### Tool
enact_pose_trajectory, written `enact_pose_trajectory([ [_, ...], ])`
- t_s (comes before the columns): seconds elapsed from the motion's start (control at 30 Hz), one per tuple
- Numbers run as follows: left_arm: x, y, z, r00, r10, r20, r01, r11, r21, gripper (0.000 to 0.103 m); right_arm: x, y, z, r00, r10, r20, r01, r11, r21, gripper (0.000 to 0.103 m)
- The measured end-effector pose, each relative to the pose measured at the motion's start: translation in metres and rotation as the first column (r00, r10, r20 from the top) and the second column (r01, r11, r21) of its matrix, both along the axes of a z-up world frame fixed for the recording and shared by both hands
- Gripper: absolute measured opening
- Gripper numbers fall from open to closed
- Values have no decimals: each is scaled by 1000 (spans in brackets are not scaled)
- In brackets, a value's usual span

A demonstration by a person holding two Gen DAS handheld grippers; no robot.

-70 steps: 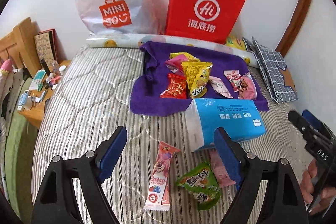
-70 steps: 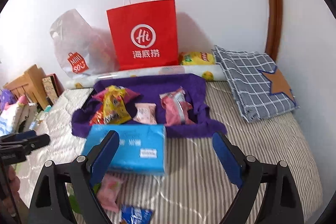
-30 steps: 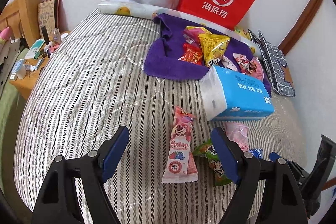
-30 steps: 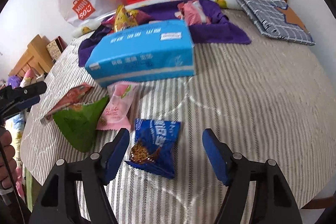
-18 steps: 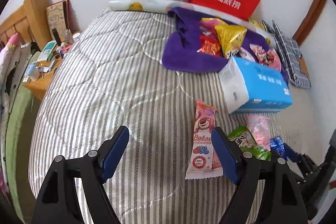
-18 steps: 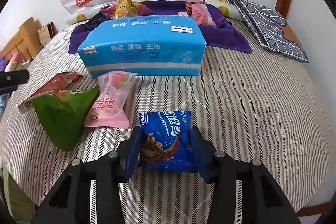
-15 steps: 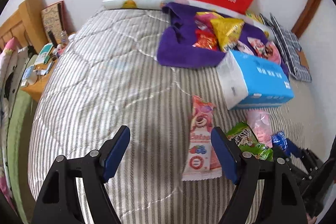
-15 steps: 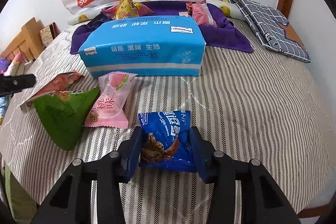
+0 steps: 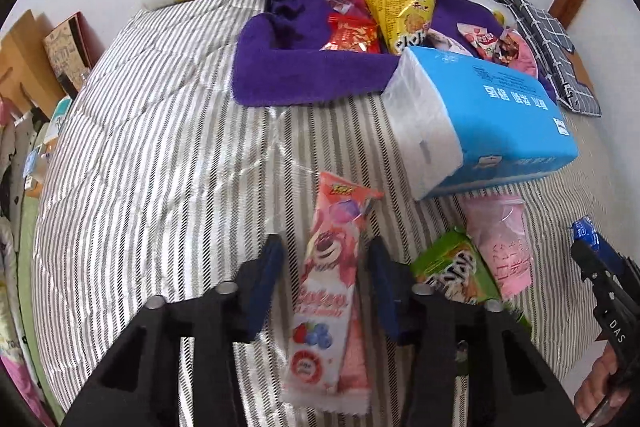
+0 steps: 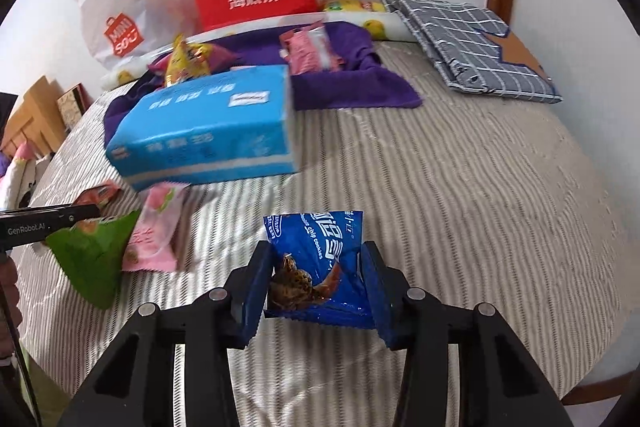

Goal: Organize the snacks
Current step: 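Close right tool on blue packet while left tool closes on pink lollipop packet, then carry both packets over the purple towel and lower them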

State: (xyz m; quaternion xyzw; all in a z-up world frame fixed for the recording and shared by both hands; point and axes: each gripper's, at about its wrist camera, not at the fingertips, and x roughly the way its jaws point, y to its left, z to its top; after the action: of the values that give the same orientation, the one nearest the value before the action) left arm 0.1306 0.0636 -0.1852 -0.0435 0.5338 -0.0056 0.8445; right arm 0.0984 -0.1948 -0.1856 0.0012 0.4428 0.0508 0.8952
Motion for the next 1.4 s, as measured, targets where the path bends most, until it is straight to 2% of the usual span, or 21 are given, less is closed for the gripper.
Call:
enact_pose_trajectory([
  [0.1, 2, -4, 1, 1000, -6, 2, 6, 1000, 16, 26, 3, -5, 3, 1000, -11, 5, 11, 1000, -3, 43],
  [0.2, 3, -8, 1, 1000, -14, 5, 14, 1000, 19, 23, 3, -7, 5, 1000, -16, 14, 16, 1000, -7, 43],
  [0.63, 2, -5, 4, 1000, 4, 16, -3, 1000, -10, 22, -3, -11, 14, 999, -28, 35, 28, 999, -17, 43],
  [1.4, -21, -6, 47, 994, 0, 111, 4, 999, -40, 22, -16, -9, 44, 994, -21, 112, 24, 1000, -20, 43],
])
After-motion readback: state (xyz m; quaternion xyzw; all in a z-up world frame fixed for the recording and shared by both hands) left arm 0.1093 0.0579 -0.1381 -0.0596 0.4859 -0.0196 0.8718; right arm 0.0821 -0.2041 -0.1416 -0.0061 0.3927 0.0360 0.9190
